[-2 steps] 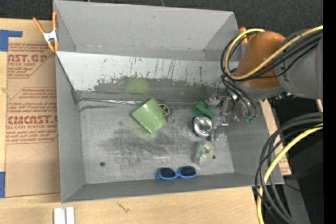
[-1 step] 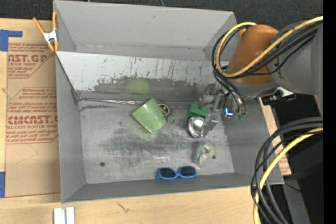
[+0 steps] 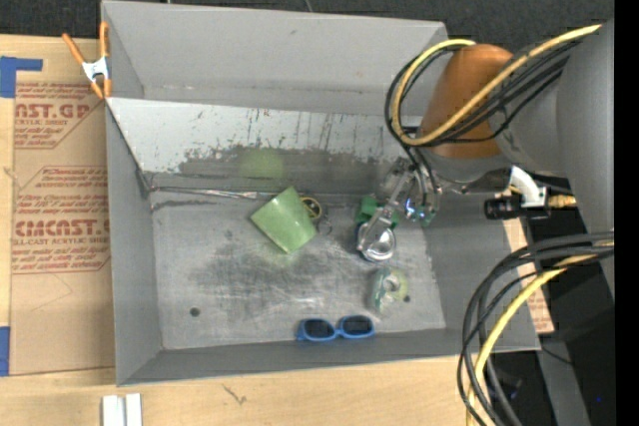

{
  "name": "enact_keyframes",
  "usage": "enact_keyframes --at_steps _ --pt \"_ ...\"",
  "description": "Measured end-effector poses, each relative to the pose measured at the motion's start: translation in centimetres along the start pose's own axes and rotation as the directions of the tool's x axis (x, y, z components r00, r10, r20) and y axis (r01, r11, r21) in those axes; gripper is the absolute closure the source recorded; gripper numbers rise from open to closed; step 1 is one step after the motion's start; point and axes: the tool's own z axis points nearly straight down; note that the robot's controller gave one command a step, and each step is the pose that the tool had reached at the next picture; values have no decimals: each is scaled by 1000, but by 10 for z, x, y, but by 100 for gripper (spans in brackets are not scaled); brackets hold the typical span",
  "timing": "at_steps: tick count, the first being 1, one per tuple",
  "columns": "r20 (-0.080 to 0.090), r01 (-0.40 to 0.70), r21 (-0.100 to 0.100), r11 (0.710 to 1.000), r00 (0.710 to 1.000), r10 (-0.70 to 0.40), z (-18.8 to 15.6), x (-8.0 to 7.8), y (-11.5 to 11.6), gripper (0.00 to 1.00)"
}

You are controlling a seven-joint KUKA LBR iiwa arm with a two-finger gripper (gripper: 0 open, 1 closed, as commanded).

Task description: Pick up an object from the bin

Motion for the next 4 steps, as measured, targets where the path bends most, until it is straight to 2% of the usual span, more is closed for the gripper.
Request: enact_keyframes --at_steps 1,2,3,4 --pt "6 -217 -4 976 976 217 25 13 4 0" --pt "3 -216 -1 976 976 216 23 12 5 0" --pt "13 -216 -5 976 976 216 21 9 5 100" --pt "3 -215 -2 977 977 215 -22 8 5 100"
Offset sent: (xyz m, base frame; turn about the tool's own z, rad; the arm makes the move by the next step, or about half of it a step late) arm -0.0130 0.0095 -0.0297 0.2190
